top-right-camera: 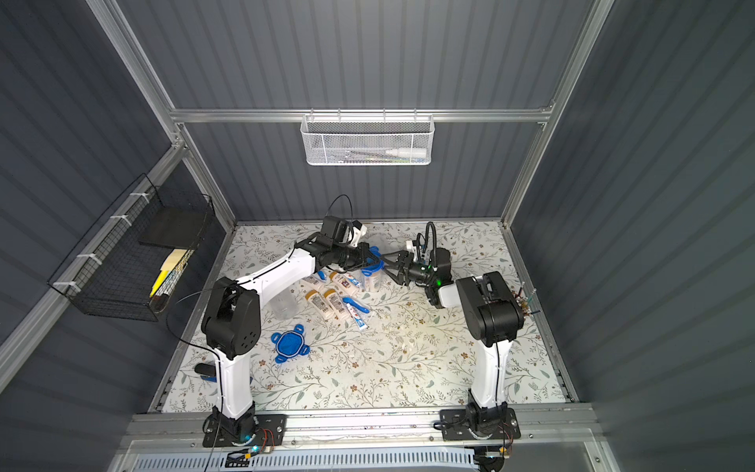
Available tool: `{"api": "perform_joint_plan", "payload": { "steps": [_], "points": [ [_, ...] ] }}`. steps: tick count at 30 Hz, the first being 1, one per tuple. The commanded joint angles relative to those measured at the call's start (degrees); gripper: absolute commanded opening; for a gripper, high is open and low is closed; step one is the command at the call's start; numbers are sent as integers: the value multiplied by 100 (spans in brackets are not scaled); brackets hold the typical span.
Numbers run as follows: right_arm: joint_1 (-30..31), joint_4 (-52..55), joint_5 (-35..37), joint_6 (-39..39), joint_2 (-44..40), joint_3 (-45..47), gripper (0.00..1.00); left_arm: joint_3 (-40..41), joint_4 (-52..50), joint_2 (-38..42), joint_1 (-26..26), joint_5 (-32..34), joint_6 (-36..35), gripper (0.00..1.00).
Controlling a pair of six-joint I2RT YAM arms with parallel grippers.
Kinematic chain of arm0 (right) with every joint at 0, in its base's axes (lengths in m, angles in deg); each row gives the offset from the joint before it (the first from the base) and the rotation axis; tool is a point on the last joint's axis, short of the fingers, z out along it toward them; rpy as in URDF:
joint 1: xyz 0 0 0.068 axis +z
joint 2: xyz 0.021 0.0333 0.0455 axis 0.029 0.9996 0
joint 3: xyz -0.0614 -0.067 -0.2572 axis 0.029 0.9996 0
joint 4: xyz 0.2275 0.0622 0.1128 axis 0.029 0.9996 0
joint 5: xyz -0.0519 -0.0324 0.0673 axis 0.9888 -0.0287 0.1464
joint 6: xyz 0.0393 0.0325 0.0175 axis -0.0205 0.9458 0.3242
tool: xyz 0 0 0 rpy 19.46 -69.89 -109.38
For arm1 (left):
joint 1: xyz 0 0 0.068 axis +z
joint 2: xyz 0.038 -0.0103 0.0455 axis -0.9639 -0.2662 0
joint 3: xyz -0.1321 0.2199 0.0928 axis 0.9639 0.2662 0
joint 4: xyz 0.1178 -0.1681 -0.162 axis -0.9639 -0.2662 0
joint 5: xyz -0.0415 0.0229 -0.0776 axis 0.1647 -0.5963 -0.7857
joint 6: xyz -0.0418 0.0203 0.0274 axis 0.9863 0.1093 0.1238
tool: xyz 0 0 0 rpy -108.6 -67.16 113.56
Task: Take out toiletry kits
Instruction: Unfasten the latch on the container, then adjust the container at the center of the board.
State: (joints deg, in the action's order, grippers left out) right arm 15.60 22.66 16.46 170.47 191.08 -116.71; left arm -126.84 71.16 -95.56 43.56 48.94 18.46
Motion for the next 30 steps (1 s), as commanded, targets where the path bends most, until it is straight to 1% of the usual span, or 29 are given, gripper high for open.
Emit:
{"api": "perform_joint_plan", "payload": {
  "steps": [1, 6, 10, 12, 14, 15, 16, 18, 19, 20, 21, 22, 25, 26, 28, 30],
  "points": [
    [-100, -1035, -211, 119, -404, -54, 61, 691, -1676, -833, 155, 913, -46, 0],
    [-228, -960, -249, 100, -668, 6, 61, 848, -1635, -849, 226, 922, -42, 0],
    [-249, -706, -262, -30, -928, 68, 61, 782, -1654, -867, 237, 876, -23, 0],
    [-240, -75, -234, -474, -1170, 108, 59, 578, -1705, -845, 235, 819, -3, 0],
    [-189, 1427, -112, -1434, -1577, 66, 57, 231, -1790, -769, 226, 803, 32, 0],
    [-121, 2525, 64, -2260, -1858, -23, 51, 20, -1844, -701, 209, 800, 46, 0],
    [-7, 3780, 335, -3120, -2142, -193, 41, -266, -1907, -639, 185, 811, 62, 0],
    [269, 6026, 1244, -4537, -2586, -742, 23, -864, -2064, -549, 102, 833, 31, 0],
    [446, 6905, 1730, -5061, -2720, -1078, 17, -1219, -2152, -526, 55, 841, 20, 0],
    [568, 7605, 2148, -5383, -2784, -1312, 11, -1546, -2247, -511, 19, 829, -1, 0],
    [691, 8055, 2458, -5595, -2853, -1507, 3, -1910, -2343, -506, -11, 809, -17, 0],
    [791, 8357, 2773, -5717, -2926, -1612, 0, -2257, -2451, -498, -28, 819, -33, 0],
    [1121, 8737, 3518, -6160, -3178, -1572, 0, -2976, -2711, -395, -37, 1016, -112, 0],
    [1264, 8803, 3886, -6258, -3221, -1529, 0, -3089, -2774, -339, -29, 1327, -166, 0],
    [1566, 9209, 4425, -6405, -3189, -1582, 0, -3246, -2917, -249, 6, 1685, -288, 0],
    [1703, 9568, 4700, -6456, -3038, -1699, 0, -3253, -3022, -258, 114, 1815, -353, 0]
  ]
}}
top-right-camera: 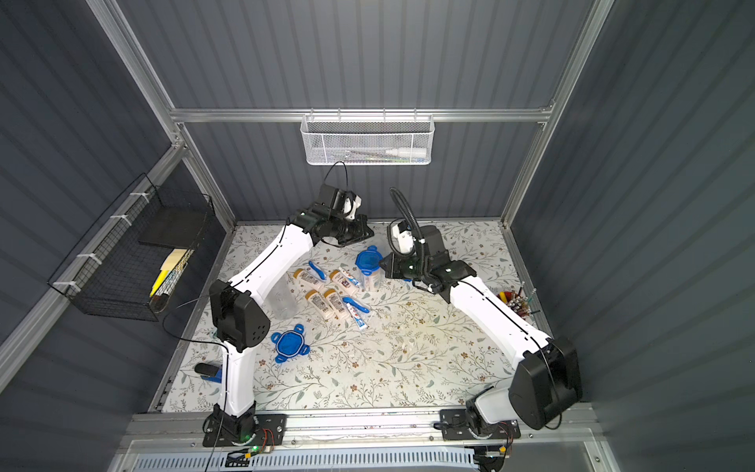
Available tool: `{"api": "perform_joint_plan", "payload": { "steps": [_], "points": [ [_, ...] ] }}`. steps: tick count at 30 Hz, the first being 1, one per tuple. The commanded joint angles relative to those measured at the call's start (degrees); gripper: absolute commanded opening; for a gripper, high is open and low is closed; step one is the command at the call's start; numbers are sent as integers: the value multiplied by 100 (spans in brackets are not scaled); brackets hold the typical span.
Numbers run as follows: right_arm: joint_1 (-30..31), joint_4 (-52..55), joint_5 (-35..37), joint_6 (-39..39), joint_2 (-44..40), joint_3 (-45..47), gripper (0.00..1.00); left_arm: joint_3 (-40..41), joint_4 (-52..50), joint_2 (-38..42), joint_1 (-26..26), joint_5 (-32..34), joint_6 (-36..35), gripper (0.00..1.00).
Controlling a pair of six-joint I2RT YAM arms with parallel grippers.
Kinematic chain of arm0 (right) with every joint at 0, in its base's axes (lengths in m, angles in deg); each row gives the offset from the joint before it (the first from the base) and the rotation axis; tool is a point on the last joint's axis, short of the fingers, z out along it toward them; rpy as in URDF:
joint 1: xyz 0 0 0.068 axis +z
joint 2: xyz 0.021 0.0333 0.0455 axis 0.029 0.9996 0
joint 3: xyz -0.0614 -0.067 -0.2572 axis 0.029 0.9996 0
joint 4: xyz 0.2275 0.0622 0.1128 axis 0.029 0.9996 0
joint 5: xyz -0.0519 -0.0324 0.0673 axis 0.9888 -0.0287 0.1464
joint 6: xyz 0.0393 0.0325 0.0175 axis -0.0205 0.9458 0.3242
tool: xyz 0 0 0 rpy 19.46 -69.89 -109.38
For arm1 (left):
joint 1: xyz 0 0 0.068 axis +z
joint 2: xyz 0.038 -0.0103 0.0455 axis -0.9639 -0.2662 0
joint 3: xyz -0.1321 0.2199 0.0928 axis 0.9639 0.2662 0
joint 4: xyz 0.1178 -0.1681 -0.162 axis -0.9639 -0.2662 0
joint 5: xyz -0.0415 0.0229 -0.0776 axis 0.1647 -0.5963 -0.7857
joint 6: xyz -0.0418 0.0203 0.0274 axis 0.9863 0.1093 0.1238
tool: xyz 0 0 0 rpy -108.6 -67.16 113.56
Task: Take out toiletry kits
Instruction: Adjust the container at the center of the board.
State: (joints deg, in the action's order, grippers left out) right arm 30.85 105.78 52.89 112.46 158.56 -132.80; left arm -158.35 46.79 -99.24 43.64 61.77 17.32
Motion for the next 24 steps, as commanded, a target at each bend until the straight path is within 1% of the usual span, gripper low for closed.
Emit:
{"api": "perform_joint_plan", "payload": {
  "steps": [1, 4, 7, 11, 13, 19, 24],
  "points": [
    [208, 1389, 1156, -634, 309, -124, 0, -68, -622, 69, 158, 618, -249, 0],
    [235, 1469, 1176, -642, 611, -226, 0, 28, -600, -191, 302, 649, -248, 0],
    [237, 1463, 1282, -674, 974, -508, 0, -126, -592, -582, 332, 592, -237, 0],
    [228, 1851, 1772, -732, 1646, -1333, 0, -373, -610, -1004, 323, 427, -210, 0],
    [161, 1888, 1711, -822, 2009, -1716, 0, -377, -592, -1124, 314, 445, -214, 0],
    [-83, 1836, 1290, -790, 2693, -2405, 0, -88, -569, -1150, 298, 475, -280, 0],
    [-259, 1894, 1193, -862, 3036, -2861, 0, 688, -241, -619, 199, 474, -222, 0]
  ]
}}
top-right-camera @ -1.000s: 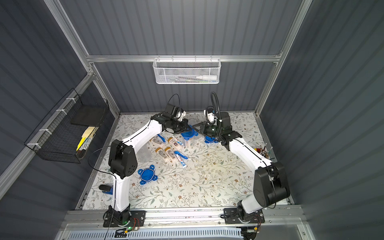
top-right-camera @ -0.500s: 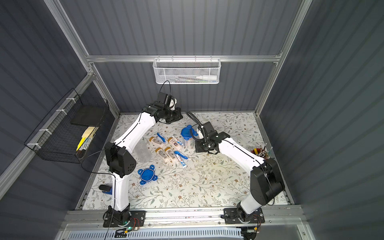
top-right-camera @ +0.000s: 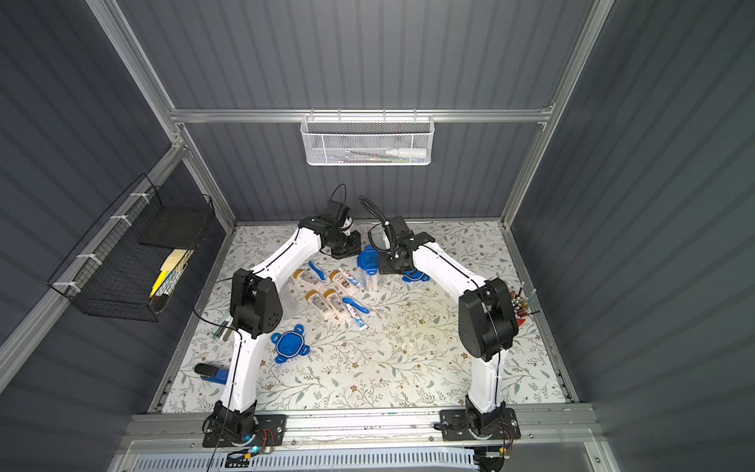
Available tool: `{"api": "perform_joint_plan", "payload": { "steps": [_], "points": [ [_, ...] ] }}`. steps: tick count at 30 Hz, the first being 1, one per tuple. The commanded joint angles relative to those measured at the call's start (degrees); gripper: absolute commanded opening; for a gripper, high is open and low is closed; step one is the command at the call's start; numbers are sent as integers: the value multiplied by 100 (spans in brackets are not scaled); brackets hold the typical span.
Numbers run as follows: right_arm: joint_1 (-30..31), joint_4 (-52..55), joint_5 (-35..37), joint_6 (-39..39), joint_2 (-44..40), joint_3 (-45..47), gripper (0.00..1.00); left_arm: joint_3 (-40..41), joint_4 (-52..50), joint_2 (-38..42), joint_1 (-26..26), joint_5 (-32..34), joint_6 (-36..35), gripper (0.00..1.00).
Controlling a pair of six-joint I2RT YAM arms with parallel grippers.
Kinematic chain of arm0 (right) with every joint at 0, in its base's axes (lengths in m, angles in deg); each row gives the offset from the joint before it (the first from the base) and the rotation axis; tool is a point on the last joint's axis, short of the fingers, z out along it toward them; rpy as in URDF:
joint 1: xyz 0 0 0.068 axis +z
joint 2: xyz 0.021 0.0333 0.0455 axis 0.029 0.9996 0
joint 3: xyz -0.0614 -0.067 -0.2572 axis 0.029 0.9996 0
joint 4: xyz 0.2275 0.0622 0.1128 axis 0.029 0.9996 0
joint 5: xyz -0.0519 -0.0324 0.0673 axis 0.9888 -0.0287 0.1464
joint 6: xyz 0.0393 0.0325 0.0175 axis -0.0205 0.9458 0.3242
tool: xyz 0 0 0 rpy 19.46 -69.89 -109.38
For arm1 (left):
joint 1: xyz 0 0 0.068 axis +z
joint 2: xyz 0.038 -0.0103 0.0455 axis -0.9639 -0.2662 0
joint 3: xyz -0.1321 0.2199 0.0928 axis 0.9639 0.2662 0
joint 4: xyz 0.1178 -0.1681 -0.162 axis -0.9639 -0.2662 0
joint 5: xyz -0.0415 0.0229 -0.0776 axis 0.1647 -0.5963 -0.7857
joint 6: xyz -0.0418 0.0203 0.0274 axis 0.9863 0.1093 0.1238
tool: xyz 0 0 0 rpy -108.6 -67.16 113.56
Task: Take out toiletry kits
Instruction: Adjust the container at the center of the board.
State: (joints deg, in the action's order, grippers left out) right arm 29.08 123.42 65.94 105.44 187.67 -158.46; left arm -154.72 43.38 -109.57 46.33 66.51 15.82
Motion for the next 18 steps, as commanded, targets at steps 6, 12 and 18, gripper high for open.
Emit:
{"api": "perform_joint_plan", "payload": {
  "steps": [6, 12, 18],
  "points": [
    [-241, 200, -335, -351, 638, -1010, 0, 1212, 236, 1108, -333, -9, -24, 0],
    [-324, 173, -661, -548, 1088, -1664, 5, 1877, 272, 1706, -514, -45, 56, 0],
    [-512, 15, -731, -434, 763, -1246, 6, 1927, -178, 2184, -579, 196, -43, 0]
  ]
}}
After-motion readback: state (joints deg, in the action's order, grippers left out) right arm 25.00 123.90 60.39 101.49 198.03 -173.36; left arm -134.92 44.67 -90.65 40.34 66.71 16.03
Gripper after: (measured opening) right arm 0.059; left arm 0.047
